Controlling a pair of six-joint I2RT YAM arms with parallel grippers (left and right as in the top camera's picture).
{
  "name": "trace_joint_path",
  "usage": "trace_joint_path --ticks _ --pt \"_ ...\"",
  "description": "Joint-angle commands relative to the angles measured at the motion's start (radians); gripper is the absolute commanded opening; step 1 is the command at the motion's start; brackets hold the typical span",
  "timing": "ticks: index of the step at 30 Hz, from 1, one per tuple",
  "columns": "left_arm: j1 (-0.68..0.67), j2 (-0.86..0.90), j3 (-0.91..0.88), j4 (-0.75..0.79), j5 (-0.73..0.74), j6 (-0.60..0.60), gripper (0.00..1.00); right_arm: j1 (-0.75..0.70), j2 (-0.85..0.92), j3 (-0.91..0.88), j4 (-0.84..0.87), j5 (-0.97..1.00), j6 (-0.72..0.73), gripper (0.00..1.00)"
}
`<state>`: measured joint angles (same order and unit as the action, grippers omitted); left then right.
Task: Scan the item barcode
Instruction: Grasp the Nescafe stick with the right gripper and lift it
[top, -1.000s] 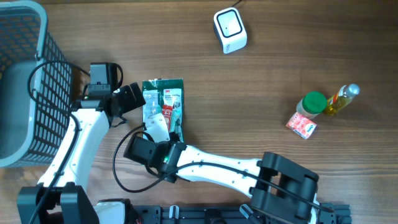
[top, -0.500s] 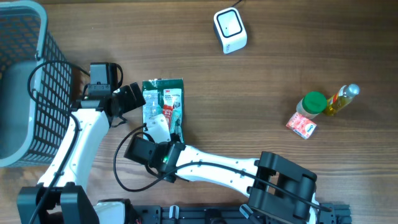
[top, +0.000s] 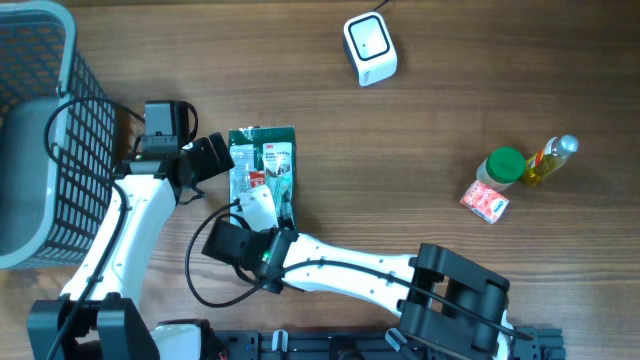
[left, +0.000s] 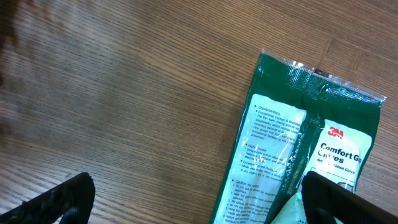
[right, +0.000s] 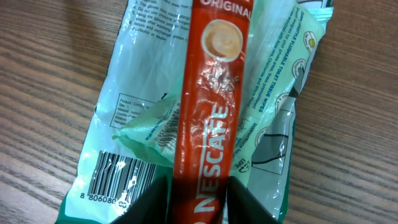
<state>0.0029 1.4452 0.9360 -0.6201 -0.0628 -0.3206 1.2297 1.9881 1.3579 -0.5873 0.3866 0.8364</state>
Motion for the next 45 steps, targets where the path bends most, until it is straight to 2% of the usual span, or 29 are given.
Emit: trace_joint_path --ticks 1,10,11,12,13,15,18,20,22,25,31,33,37,40,45 --pt "0.005 -0.009 0.015 0.003 -0.010 -0.010 1.00 0.006 0.013 0.003 -0.002 0.016 0.000 0.34" --pt "0.005 -0.009 0.015 0.003 -0.010 -0.010 1.00 0.006 0.013 -0.018 0.002 0.005 0.002 0.32" --pt "0.005 -0.009 0.015 0.003 -0.010 -0.010 1.00 0.006 0.013 -0.018 0.003 0.004 0.002 0.29" --pt "0.005 -0.009 0.015 0.003 -0.010 -0.010 1.00 0.006 0.013 -0.018 0.002 0.005 0.001 0.20" --pt "0.005 -0.009 0.015 0.003 -0.010 -0.010 1.00 0.003 0.010 -0.017 0.002 0.005 0.002 0.15" --pt "0.005 -0.009 0.015 0.003 -0.010 -0.010 1.00 -0.018 -0.026 -0.017 -0.004 0.003 0.002 0.11" --pt "0.005 -0.009 0.015 0.003 -0.010 -0.010 1.00 -0.082 -0.127 -0.017 -0.008 -0.056 -0.036 0.11" --pt "0.005 -0.009 0.015 0.003 -0.010 -0.010 1.00 -0.130 -0.180 -0.017 -0.005 -0.160 -0.118 0.11" --pt "0.005 -0.009 0.015 0.003 -0.010 -0.010 1.00 -0.210 -0.224 -0.017 -0.006 -0.394 -0.212 0.11" --pt "0.005 -0.009 0.015 0.003 -0.010 -0.010 1.00 -0.306 -0.222 -0.023 -0.005 -0.692 -0.334 0.10" --pt "0.005 -0.009 0.015 0.003 -0.010 -0.010 1.00 -0.437 -0.211 -0.032 -0.024 -1.104 -0.575 0.08" --pt "0.005 -0.009 0.015 0.003 -0.010 -0.010 1.00 -0.459 -0.211 -0.042 -0.029 -1.184 -0.637 0.08" --pt "0.005 -0.009 0.015 0.003 -0.010 -0.010 1.00 -0.468 -0.210 -0.084 -0.014 -1.218 -0.678 0.08" --pt "0.005 -0.009 0.015 0.003 -0.010 -0.010 1.00 -0.468 -0.210 -0.145 0.024 -1.384 -0.802 0.10" --pt "0.005 -0.009 0.015 0.003 -0.010 -0.010 1.00 -0.480 -0.210 -0.165 0.046 -1.434 -0.809 0.11"
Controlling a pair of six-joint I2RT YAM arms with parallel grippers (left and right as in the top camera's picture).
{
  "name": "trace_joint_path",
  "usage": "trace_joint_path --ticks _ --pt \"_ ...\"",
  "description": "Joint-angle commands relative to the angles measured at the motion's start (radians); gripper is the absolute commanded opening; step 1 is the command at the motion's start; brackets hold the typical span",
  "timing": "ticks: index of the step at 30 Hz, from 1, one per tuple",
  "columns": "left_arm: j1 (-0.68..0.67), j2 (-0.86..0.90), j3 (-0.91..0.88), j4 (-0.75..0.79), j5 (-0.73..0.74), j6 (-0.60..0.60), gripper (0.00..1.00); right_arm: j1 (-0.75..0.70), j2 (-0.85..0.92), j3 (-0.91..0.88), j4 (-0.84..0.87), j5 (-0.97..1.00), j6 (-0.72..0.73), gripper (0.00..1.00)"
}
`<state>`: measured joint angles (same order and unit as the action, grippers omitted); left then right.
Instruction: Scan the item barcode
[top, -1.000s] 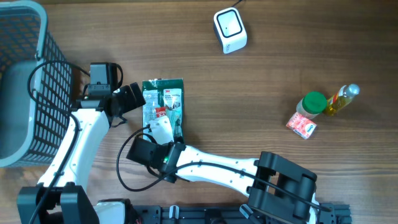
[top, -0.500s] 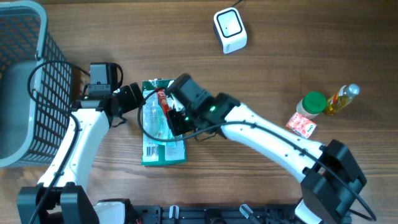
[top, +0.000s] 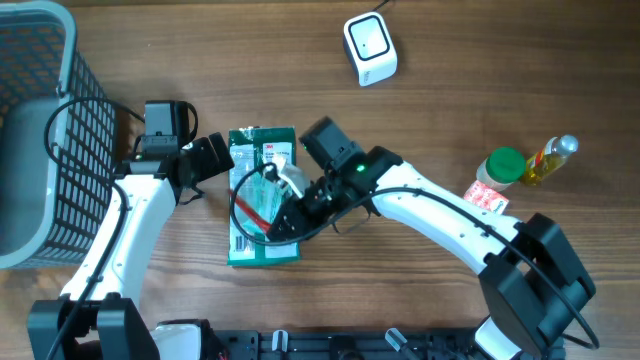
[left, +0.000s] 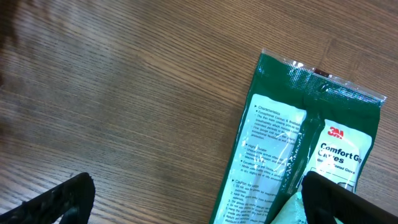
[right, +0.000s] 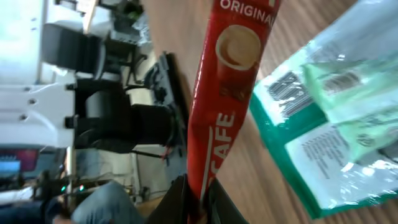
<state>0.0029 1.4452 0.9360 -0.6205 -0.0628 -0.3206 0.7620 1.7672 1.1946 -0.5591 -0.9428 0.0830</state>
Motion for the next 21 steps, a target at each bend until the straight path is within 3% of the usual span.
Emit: trace_joint_path --ticks 1,9,13,16,18,21 --pt "0.005 -0.009 0.015 0.003 -0.010 -0.010 1.00 -0.018 0.011 -0.002 0.023 -0.137 -0.056 0.12" --pt "0.005 -0.009 0.015 0.010 -0.006 -0.009 1.00 -0.200 0.011 -0.002 -0.013 -0.265 -0.053 0.11" --pt "0.005 -0.009 0.015 0.145 0.037 -0.032 1.00 -0.282 0.011 -0.005 -0.033 -0.344 -0.058 0.12" --pt "0.005 -0.010 0.015 0.161 0.209 -0.039 1.00 -0.330 0.011 -0.006 -0.053 -0.346 -0.067 0.12" --pt "0.005 -0.017 0.015 0.193 0.524 -0.038 1.00 -0.353 0.011 -0.006 -0.053 -0.364 -0.068 0.12" --pt "0.005 -0.016 0.015 0.248 0.887 -0.025 1.00 -0.380 0.011 -0.006 -0.053 -0.377 -0.068 0.12"
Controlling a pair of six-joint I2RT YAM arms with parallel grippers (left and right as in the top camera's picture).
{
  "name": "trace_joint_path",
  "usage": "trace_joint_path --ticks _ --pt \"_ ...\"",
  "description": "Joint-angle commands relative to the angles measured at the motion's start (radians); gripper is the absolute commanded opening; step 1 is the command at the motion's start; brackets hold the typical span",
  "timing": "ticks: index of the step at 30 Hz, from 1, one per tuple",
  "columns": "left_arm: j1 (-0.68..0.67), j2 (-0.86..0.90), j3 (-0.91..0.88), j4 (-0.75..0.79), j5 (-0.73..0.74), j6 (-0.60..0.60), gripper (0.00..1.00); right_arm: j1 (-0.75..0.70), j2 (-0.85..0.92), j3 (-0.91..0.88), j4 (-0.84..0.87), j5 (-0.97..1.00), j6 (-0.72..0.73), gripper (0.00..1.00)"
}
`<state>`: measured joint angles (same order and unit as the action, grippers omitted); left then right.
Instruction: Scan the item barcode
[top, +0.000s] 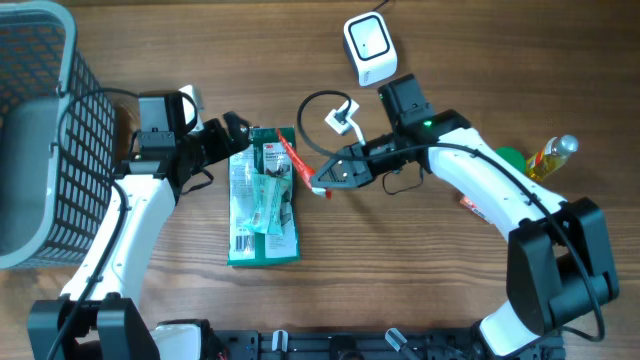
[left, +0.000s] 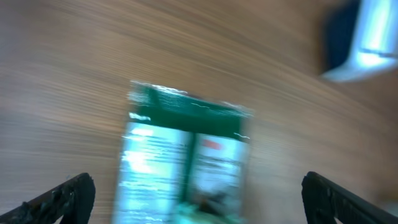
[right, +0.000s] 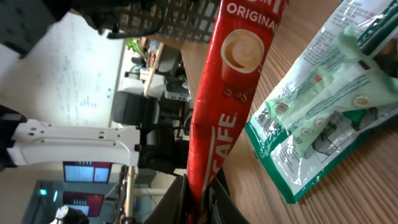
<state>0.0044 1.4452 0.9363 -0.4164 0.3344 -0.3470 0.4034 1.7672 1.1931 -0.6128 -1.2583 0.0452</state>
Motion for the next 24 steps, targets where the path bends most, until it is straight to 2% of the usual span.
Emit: trace_joint_path --ticks 1,4,7,8,13,18,21,24 --pt "0.003 -0.016 0.015 0.077 0.586 -0.003 0.99 -0.028 0.011 -0.004 0.001 -0.071 -0.030 0.12" --pt "0.003 -0.016 0.015 0.157 0.771 -0.060 0.98 -0.040 0.011 -0.004 0.025 -0.190 -0.047 0.13" --pt "0.001 -0.016 0.015 0.159 0.784 -0.108 0.96 -0.040 0.011 -0.004 0.072 -0.285 -0.044 0.13" --pt "-0.006 -0.016 0.015 0.161 0.802 -0.119 0.92 -0.040 0.011 -0.004 0.098 -0.316 -0.041 0.13" --pt "-0.022 -0.016 0.015 0.209 0.942 -0.118 0.81 -0.040 0.011 -0.004 0.159 -0.323 0.015 0.14" --pt "-0.029 -0.016 0.015 0.307 1.073 -0.141 0.77 -0.040 0.011 -0.004 0.266 -0.360 0.117 0.14" --pt "-0.029 -0.016 0.015 0.313 1.109 -0.140 0.67 -0.040 0.011 -0.004 0.319 -0.359 0.193 0.14" --pt "-0.029 -0.016 0.015 0.312 1.109 -0.140 0.48 -0.040 0.011 -0.004 0.351 -0.359 0.228 0.14"
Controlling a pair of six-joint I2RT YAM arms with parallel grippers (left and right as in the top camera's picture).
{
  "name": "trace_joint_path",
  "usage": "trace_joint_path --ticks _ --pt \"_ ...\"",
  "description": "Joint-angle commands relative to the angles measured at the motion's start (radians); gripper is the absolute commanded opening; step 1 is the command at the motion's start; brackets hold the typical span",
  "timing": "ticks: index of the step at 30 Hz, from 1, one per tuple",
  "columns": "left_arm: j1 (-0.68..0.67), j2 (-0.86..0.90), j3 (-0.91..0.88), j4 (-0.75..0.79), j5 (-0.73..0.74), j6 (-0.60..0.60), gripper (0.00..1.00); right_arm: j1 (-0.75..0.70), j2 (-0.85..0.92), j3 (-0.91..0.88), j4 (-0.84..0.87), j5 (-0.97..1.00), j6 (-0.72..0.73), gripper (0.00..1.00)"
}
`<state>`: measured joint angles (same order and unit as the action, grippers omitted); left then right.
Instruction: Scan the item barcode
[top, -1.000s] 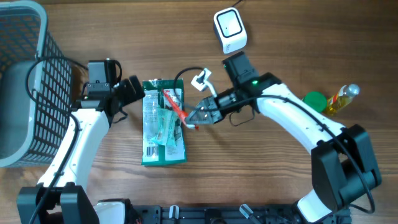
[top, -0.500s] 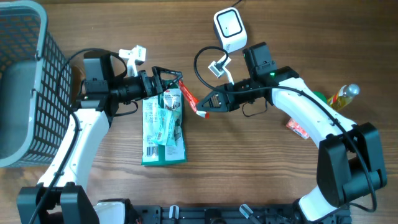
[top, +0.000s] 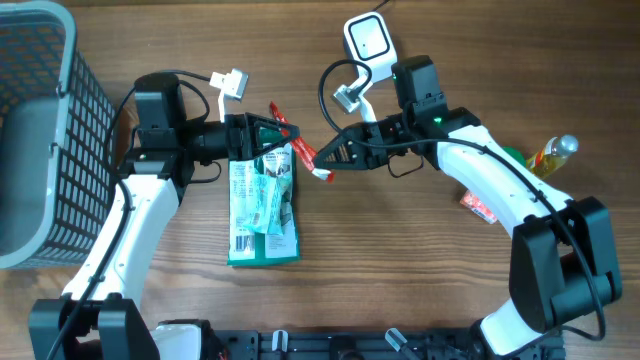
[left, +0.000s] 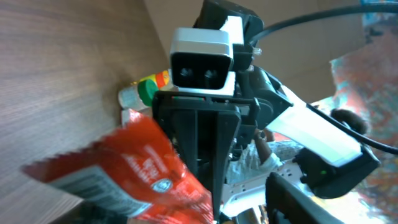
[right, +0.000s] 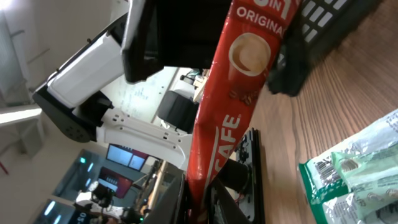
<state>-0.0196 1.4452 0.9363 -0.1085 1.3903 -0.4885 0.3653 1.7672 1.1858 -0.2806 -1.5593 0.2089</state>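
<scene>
A red Nescafe stick (top: 300, 152) hangs in the air over the top right corner of the green pack (top: 262, 205). My right gripper (top: 335, 158) is shut on its lower end, and its fingers pinch the stick (right: 242, 81) at the bottom of the right wrist view. My left gripper (top: 262, 135) faces it from the left and stands open. The stick's free end (left: 124, 168) lies between the left fingers, and one finger (left: 298, 199) stays apart from it. The white scanner (top: 368, 45) stands at the far middle of the table.
A grey wire basket (top: 40, 130) fills the far left. At the right stand a green-capped jar (top: 505, 165), a yellow bottle (top: 552, 158) and a small red-and-white packet (top: 482, 203). Cables loop around both wrists.
My left wrist has turned to face the right gripper and come closer. The stick has moved a little up and left, so its free end now sits between the open left fingers.
My right gripper was shut on the stick while it lay on the green pack. Then it held the stick lifted over the pack, then in the air right of the pack. Now the stick's end reaches into my left gripper.
</scene>
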Motion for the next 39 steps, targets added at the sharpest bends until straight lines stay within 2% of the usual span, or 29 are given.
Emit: trace_joint_path --ticks 1,4,6,8,10,11,15,23,25,26,27,28,36,39 --pt "-0.005 -0.016 0.015 0.005 0.053 0.002 0.44 -0.002 0.011 0.003 0.019 -0.059 0.065 0.13" --pt "-0.005 -0.016 0.015 0.005 0.052 0.002 0.22 -0.002 0.011 0.003 0.019 -0.058 0.064 0.14" --pt "-0.005 -0.016 0.015 0.005 0.052 0.002 0.20 -0.002 0.011 0.003 0.019 -0.058 0.065 0.13" --pt "-0.005 -0.016 0.015 0.007 0.048 0.010 0.27 -0.002 0.011 0.003 0.019 -0.059 0.073 0.13" --pt "-0.005 -0.016 0.015 0.016 0.036 0.010 0.43 -0.002 0.011 0.003 0.019 -0.059 0.082 0.11" --pt "-0.005 -0.016 0.015 0.017 0.017 0.010 0.45 -0.002 0.011 0.003 0.019 -0.059 0.082 0.10" --pt "-0.005 -0.016 0.015 0.027 0.011 0.009 0.49 0.025 0.011 0.003 0.019 -0.059 0.082 0.11" --pt "-0.005 -0.016 0.015 0.039 0.010 0.010 0.49 0.066 0.011 0.003 0.019 -0.062 0.081 0.11" --pt "-0.005 -0.016 0.015 0.039 0.006 0.010 0.52 0.066 0.011 0.003 0.024 -0.062 0.081 0.11" --pt "-0.005 -0.016 0.015 0.039 0.003 0.010 0.57 0.066 0.011 0.003 0.037 -0.062 0.081 0.11" --pt "-0.005 -0.016 0.015 0.039 0.003 0.010 0.65 0.066 0.011 0.003 0.060 -0.062 0.083 0.11" --pt "-0.005 -0.016 0.015 0.039 0.003 0.010 0.66 0.066 0.011 0.003 0.084 -0.062 0.089 0.11" --pt "-0.005 -0.016 0.015 0.037 0.004 0.009 0.69 0.066 0.011 0.003 0.373 -0.062 0.307 0.11" --pt "-0.005 -0.016 0.015 0.038 0.004 0.009 0.69 0.066 0.011 0.003 0.441 -0.062 0.367 0.06"
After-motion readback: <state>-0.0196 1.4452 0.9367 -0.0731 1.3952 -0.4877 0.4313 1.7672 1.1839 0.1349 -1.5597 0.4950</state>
